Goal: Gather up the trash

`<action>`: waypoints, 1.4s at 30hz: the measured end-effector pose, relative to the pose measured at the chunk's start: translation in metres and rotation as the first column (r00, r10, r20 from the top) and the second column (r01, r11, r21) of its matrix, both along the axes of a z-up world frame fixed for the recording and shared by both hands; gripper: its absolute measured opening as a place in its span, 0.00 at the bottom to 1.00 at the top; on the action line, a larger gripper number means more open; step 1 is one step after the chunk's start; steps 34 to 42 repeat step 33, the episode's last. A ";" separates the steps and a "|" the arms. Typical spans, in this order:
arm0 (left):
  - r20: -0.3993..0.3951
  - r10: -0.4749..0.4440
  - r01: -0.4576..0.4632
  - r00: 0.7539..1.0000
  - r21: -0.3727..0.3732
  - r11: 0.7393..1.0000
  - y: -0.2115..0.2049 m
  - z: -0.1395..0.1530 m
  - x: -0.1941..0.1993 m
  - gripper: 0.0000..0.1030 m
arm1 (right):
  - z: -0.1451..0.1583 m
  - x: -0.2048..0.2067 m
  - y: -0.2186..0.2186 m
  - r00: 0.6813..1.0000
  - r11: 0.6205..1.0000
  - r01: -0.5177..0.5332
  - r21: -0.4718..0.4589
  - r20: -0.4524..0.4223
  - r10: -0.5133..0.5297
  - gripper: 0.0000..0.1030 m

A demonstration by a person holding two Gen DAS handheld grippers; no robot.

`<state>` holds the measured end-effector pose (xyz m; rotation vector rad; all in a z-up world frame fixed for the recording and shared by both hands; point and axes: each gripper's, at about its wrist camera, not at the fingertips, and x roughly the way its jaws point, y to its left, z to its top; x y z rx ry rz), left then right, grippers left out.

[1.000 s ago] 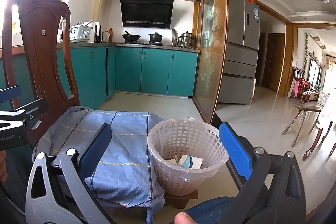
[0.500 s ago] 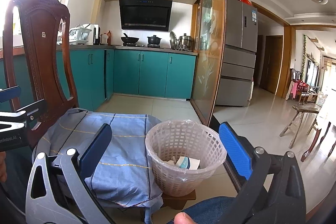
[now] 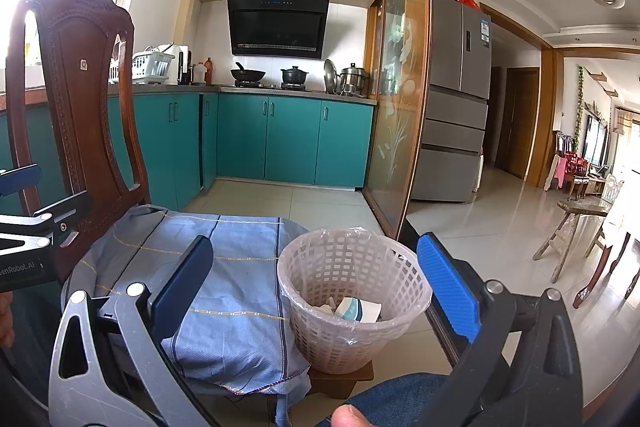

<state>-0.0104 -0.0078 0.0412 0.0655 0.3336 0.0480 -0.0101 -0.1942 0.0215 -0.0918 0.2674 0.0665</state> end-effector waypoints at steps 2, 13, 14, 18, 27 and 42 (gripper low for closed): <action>0.000 -0.002 0.002 1.000 0.000 1.000 0.000 0.000 0.000 0.97 | 0.000 0.000 0.000 1.000 1.000 -0.001 0.001 0.000 0.001 0.97; -0.004 -0.006 0.006 1.000 -0.001 1.000 0.000 -0.002 0.001 0.97 | 0.002 0.000 0.000 1.000 1.000 -0.003 -0.002 -0.001 0.003 0.97; -0.003 -0.006 0.006 1.000 -0.001 1.000 0.000 -0.002 0.001 0.97 | 0.002 0.000 0.001 1.000 1.000 -0.003 -0.002 -0.002 0.003 0.97; -0.002 -0.003 0.003 1.000 0.003 1.000 0.001 -0.002 0.002 0.97 | 0.002 0.000 0.000 1.000 1.000 -0.003 -0.002 -0.002 0.003 0.97; -0.025 -0.001 0.000 1.000 -0.027 1.000 0.007 -0.006 0.009 0.97 | -0.003 0.006 0.000 1.000 1.000 -0.009 -0.003 -0.018 0.009 0.97; -0.081 0.013 -0.017 0.997 -0.056 0.998 0.018 -0.018 0.033 0.97 | -0.014 0.029 0.003 0.997 1.000 -0.030 -0.002 -0.070 0.030 0.97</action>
